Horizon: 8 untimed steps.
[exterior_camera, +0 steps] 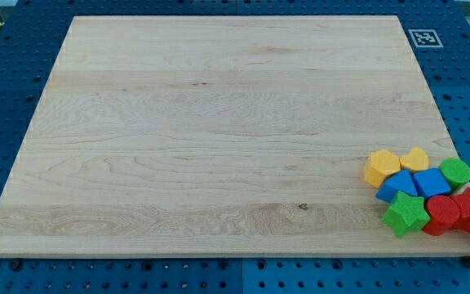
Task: Place the red circle horizontally left to the blue triangle
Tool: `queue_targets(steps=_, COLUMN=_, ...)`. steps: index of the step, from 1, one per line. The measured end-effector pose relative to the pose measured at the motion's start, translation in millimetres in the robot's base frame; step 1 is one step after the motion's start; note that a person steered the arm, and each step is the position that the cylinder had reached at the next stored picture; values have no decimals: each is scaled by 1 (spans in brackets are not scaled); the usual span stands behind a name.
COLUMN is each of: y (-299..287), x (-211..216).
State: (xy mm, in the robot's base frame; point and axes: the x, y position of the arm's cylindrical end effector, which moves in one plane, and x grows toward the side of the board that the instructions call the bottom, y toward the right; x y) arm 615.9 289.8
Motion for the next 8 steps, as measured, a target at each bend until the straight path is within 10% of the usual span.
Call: queue_targets(steps=8, y=-159, x=3)
